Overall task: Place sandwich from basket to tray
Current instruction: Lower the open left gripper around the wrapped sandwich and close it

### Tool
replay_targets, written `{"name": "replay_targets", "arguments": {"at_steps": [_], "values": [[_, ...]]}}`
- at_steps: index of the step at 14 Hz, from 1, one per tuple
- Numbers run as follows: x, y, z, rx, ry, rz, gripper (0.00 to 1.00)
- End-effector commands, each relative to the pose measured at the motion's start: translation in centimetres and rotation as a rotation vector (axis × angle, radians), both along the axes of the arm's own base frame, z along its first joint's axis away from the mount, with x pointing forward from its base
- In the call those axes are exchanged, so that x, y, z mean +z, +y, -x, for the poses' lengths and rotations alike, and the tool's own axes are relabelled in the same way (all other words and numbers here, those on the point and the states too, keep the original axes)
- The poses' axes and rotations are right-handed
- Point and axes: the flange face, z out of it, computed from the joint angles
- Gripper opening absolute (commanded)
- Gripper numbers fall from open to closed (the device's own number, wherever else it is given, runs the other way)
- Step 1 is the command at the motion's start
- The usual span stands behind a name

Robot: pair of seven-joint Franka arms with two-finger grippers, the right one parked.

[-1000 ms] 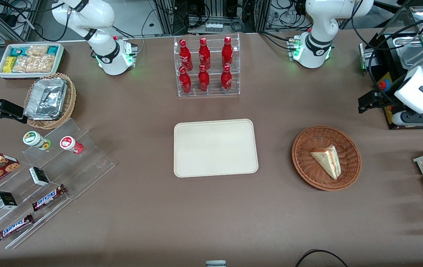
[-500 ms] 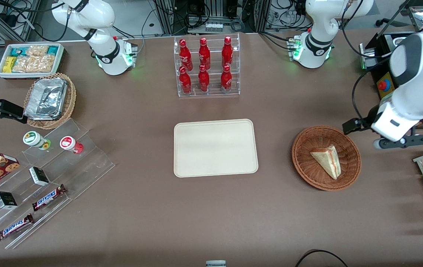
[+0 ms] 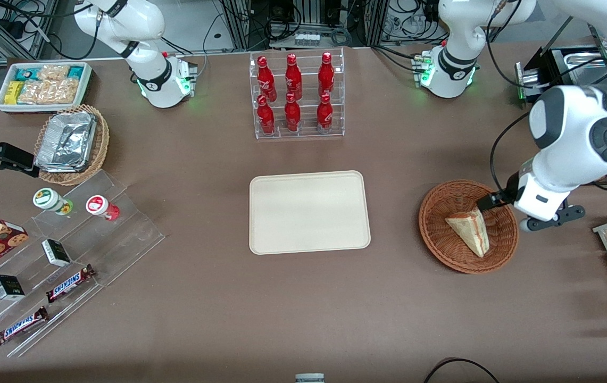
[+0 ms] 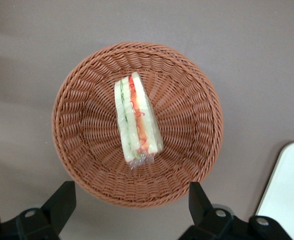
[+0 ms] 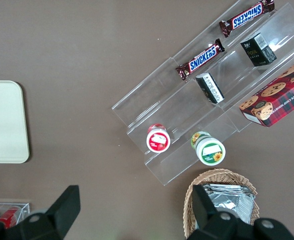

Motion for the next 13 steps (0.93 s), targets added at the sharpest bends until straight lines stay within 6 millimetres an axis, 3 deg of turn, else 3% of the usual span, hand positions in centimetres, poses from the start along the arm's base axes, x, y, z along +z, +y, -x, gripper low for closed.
{"name": "replay_targets", "arguments": {"at_steps": [1, 13], "values": [[-2.5, -0.7, -1.0, 0.054, -0.010, 0.003, 1.00], [-10.4, -0.4, -0.2, 0.088, -0.011, 0.000, 1.00]]}}
